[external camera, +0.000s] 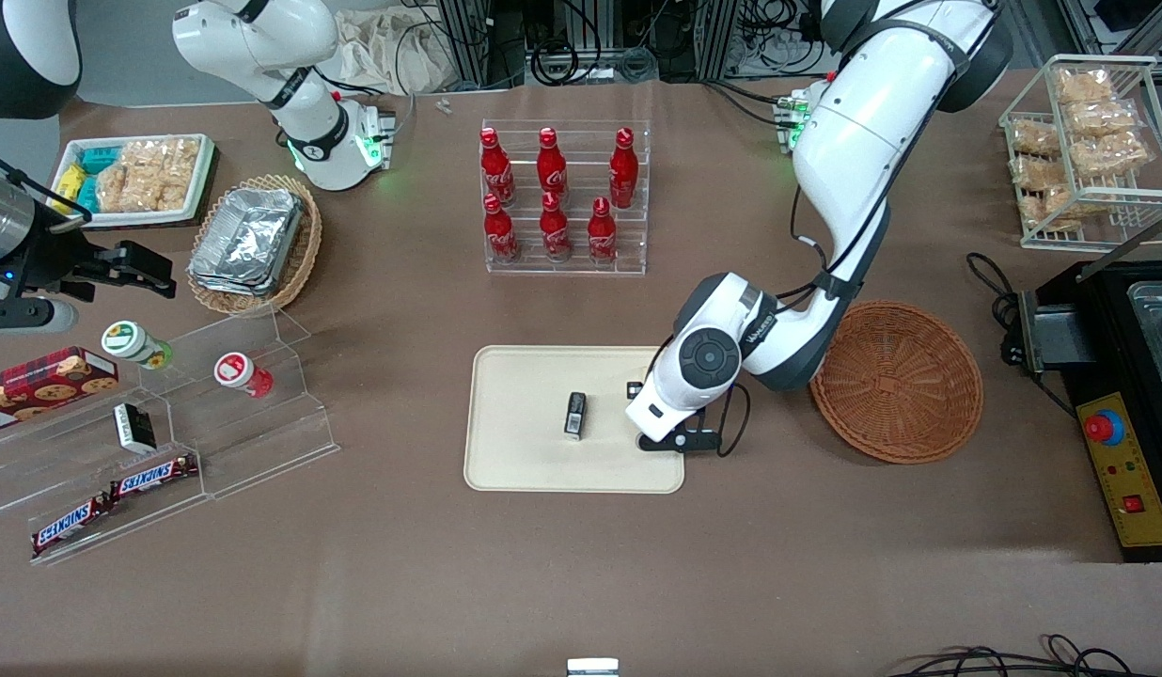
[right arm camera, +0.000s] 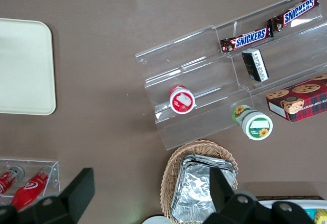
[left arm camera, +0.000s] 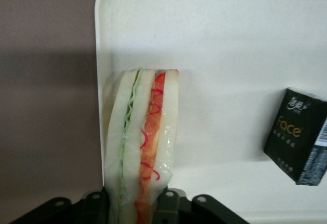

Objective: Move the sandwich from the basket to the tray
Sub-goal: 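Carry the sandwich over the cream tray and lower it, then open the left gripper and raise it back beside the basket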

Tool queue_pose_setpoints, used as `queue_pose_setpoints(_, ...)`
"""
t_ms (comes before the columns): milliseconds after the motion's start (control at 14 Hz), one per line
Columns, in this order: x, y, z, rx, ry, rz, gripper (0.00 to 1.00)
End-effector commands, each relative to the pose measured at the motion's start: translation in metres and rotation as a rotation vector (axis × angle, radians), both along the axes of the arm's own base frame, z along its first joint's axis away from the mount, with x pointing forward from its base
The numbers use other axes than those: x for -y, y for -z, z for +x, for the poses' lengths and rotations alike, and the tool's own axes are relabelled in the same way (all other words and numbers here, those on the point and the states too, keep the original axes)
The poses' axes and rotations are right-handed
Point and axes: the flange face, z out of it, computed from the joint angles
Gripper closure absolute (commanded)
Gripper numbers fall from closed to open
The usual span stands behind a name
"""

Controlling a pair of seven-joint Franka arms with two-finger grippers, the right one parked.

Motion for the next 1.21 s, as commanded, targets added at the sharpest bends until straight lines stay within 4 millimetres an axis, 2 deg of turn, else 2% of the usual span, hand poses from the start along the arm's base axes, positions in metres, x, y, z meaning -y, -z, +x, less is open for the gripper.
queue_pose_setpoints(0, -0.002, -0.055, 0.010, 0.065, -0.009, 0.002, 0.00)
queue_pose_setpoints(214, -0.049, -0.162, 0.030, 0.100, -0.064, 0.019, 0.00)
queue_pose_setpoints(286, -0.066, -0.186, 0.029, 0.085, -0.058, 0.039, 0.00)
queue_pose_setpoints(429, -0.101, -0.226, 0.022, 0.050, 0.030, 0.072, 0.00)
queue_pose_setpoints(714, -0.209, -0.310, 0.007, -0.014, 0.031, 0.115, 0.00)
queue_pose_setpoints(929, -0.274, -0.364, -0.015, -0.010, 0.064, 0.118, 0.00)
queue_pose_setpoints(1071, -0.302, -0.394, -0.043, 0.000, 0.105, 0.126, 0.00)
queue_pose_setpoints(1143, -0.308, -0.399, -0.056, 0.005, 0.106, 0.130, 0.00)
